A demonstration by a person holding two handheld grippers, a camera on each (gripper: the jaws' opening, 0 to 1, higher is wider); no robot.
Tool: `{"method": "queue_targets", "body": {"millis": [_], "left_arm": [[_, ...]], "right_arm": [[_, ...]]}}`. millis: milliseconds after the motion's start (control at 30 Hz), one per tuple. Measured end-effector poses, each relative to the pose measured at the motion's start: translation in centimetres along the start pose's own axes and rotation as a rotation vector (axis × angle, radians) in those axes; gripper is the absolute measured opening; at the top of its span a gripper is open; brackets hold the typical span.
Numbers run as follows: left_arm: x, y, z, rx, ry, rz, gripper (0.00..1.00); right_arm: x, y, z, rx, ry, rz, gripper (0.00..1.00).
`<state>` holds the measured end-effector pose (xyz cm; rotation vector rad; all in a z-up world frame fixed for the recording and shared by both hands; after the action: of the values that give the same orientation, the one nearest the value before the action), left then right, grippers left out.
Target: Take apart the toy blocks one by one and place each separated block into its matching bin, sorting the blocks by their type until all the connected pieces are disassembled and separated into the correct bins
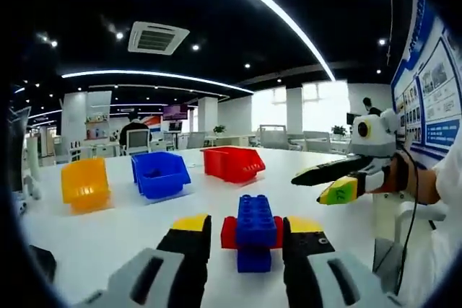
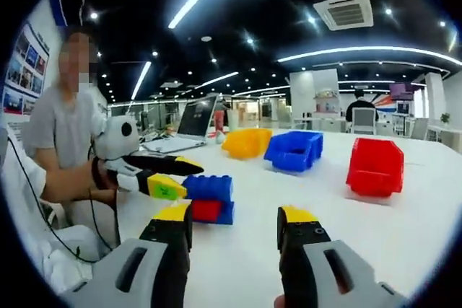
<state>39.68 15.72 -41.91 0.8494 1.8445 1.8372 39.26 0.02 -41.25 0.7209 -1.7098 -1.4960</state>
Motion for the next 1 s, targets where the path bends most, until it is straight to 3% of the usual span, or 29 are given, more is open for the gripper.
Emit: {"method": "queue_targets", "body": {"millis": [100, 233, 467, 633, 767, 800, 833, 867, 900, 933, 1000], "left_arm": [[-0.4, -0.3, -0.1, -0.008, -0.004, 0.017, 0.4], [-0.6, -0.3, 0.1, -0.003, 0.019, 0.014, 0.25], [-0.6, -0.3, -0.4, 0.052, 0.02, 0.008, 0.24], [-0.5, -0.2, -0.8, 0.068, 0.007, 0.02, 0.24], [-0.6, -0.3, -0.9, 0.049, 0.021, 0.031, 0.24], [-0.7, -0.3, -1.0, 0.044, 0.026, 0.034, 0.24], [-0.8, -0.3, -1.1, 0.039, 0.03, 0.037, 0.24], [-0.9, -0.2, -1.4, 0.03, 0.032, 0.034, 0.24], [-1.0, -0.1, -1.4, -0.015, 0.047, 0.032, 0.24], [-1.0, -0.1, -1.6, -0.019, 0.048, 0.032, 0.24], [-0.9, -0.2, -1.7, 0.023, 0.043, 0.046, 0.23]], "right_arm": [[-0.8, -0.1, 0.6, 0.035, 0.005, -0.004, 0.49], [-2.1, -0.2, 1.5, 0.036, 0.034, -0.004, 0.49], [-4.2, -1.0, 2.6, 0.105, 0.057, 0.033, 0.48], [-5.0, -1.2, 2.4, 0.205, 0.017, 0.04, 0.35], [-5.1, -1.5, 2.8, 0.155, 0.029, 0.035, 0.34], [-5.1, -1.6, 3.1, 0.123, 0.046, 0.037, 0.24], [-5.0, -1.7, 3.4, 0.092, 0.063, 0.038, 0.24], [-5.0, -1.9, 2.9, 0.107, 0.005, 0.057, 0.24], [-4.8, -1.8, 2.7, 0.161, -0.005, 0.058, 0.24], [-5.0, -1.8, 2.6, 0.16, -0.009, 0.05, 0.24], [-4.6, -1.7, 2.5, 0.152, -0.005, 0.048, 0.24]]}}
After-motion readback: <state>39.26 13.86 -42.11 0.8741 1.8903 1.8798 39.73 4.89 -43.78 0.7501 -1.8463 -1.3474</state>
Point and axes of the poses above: the point that each gripper's makers call its tool centre point, and the gripper's own axes: x roughly backward along the fingers, z roughly to its left, y roughly out of its top, the point moved 5 cm from there along x, roughly backward along the fingers, and after that the axes turned 3 degrees about x, right-handed, at the moved point
